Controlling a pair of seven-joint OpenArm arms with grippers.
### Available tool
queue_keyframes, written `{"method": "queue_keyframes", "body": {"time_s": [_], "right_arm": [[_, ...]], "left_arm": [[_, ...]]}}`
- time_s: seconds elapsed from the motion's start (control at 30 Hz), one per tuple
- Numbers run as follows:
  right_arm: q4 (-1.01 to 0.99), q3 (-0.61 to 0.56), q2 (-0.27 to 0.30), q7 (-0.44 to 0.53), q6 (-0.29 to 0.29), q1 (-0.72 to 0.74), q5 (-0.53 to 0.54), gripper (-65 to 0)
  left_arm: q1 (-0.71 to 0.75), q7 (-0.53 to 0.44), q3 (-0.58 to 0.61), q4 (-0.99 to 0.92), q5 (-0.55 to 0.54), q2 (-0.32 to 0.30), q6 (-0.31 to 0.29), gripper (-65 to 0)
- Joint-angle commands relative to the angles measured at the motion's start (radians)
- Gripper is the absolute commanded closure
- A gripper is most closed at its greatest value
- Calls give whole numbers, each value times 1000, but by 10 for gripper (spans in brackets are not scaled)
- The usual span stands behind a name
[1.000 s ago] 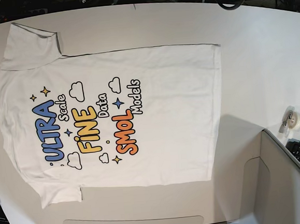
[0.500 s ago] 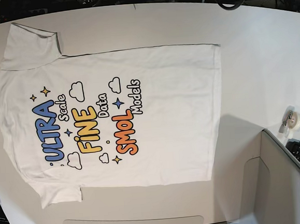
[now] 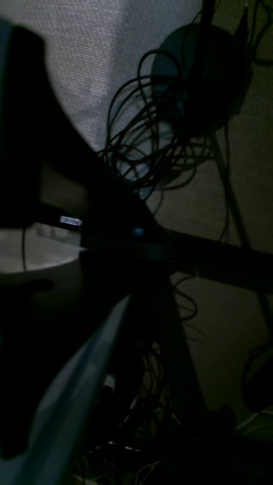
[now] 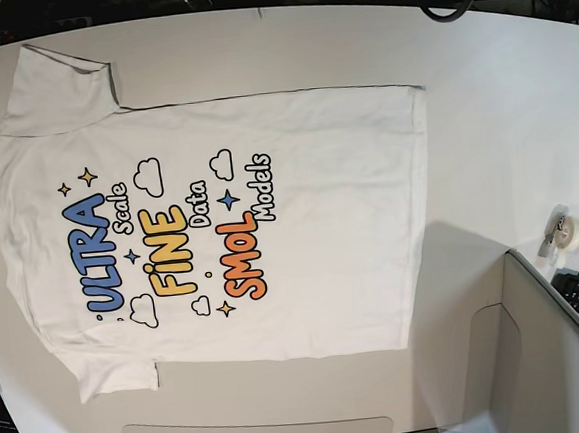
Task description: Layout the t-shirt on the table in an organized manner, then fold the t-shirt properly
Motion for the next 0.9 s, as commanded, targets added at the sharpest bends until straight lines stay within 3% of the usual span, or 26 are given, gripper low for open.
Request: {"method": "queue_keyframes", "body": {"time_s": [0.0,0.4,0.63,0.87], "right_arm": [[2,-2,-2,32,-8,-9,-1,-2],[2,-2,12,38,-7,-47,-1,-2],[2,-2,12,160,-7,-42,-1,-2],[2,-5,38,331,-7,37,-2,-2]], "left_arm": [[6,-22,-2,2,1,-2,-6,0],[66,-43,-2,2,1,-4,-6,0],[87,-120,-2,2,1,-5,-6,0],[36,-295,0,2,4,-10,-6,0]]}}
